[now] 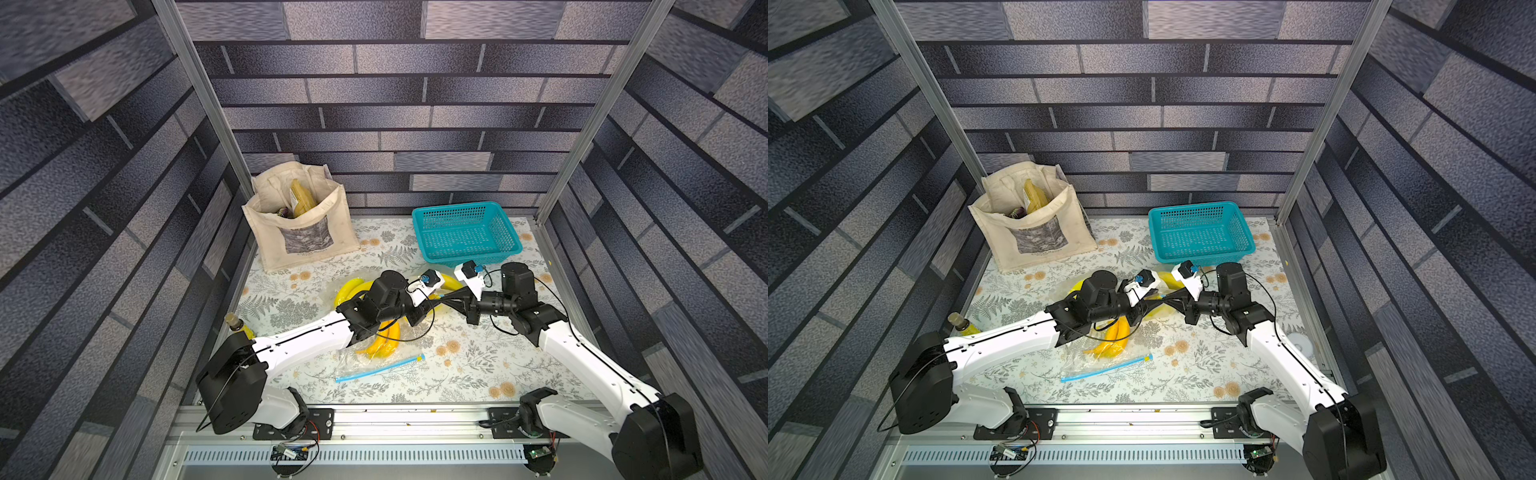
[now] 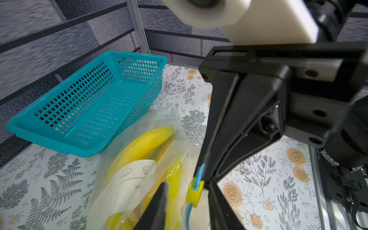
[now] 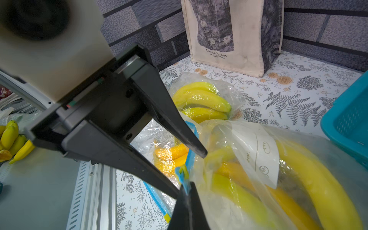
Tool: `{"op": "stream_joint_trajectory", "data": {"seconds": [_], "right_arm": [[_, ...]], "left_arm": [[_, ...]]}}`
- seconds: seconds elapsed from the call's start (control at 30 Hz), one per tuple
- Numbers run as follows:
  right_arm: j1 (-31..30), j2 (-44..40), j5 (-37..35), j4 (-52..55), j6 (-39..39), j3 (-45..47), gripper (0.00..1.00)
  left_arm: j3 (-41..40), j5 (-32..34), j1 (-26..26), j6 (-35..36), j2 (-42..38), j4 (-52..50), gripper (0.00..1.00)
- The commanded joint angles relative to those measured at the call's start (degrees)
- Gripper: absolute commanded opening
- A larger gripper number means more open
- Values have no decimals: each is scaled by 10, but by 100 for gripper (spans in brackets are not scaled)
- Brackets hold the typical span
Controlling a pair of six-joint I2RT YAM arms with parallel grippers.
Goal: Open the zip-top bag and take out the banana
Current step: Unzip the zipper on the zipper food storage bag.
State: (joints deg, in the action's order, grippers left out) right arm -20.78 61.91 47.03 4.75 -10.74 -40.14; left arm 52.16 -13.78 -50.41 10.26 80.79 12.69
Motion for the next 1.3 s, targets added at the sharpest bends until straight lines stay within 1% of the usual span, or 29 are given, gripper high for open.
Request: {"op": "stream_joint_trajectory", "data": {"seconds": [0.0, 0.13, 0.47, 0.73, 1.03, 1.27], "right_arm": [[-5, -4, 19, 9, 1, -13, 0], [-5, -2, 22, 11, -2, -14, 0], [-5, -3, 22, 17, -5, -17, 0], [-5, 1, 19, 25, -12, -20, 0], [-5, -6, 22, 7, 6, -21, 0], [-4, -16, 27, 16, 8, -22, 0]], "left_arm": [[0, -12, 1, 12, 3, 6, 32], [0, -13, 1, 14, 1, 7, 30], [1, -9, 1, 25, 5, 5, 20], [4, -4, 1, 34, 3, -6, 17], [-6, 1, 1, 43, 3, -5, 15], [-13, 11, 1, 45, 4, 5, 12]]}}
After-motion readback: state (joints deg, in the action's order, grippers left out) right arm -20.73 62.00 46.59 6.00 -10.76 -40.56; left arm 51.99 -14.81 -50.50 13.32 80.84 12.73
